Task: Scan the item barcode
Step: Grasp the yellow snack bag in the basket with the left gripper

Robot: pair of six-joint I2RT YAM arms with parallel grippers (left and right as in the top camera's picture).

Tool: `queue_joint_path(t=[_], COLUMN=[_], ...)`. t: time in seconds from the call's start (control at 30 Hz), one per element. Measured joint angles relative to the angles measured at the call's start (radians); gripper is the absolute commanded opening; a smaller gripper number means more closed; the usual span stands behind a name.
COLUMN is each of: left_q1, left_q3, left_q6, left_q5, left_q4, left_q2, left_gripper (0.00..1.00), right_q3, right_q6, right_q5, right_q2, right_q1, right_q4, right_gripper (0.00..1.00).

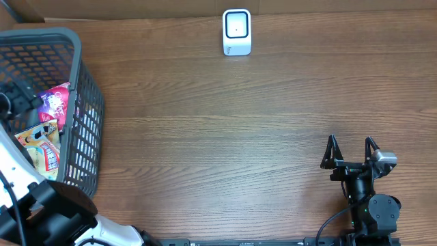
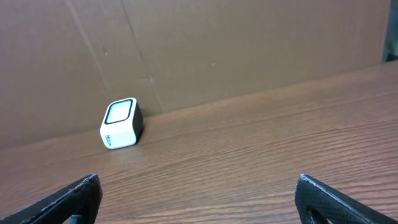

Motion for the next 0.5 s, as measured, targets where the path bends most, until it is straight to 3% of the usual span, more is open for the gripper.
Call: queue_joint_path(t=[0.3, 0.5], left_q1=[0.0, 0.0], left_q3=[-0.374, -0.462], left_q6=[0.055, 0.11], left_q5=[-0.129, -0.207], left_q4=[0.189, 0.306], left_q2=[0.036, 0.036], left_gripper=[1.0, 1.0], right_q3=[0.0, 0.0], right_q6=[0.0, 0.0], right_q5=[0.0, 0.0], right_q2=[0.0, 0.0], right_q1=[0.0, 0.0], right_q4=[0.0, -0.001], right_gripper=[1.0, 1.0])
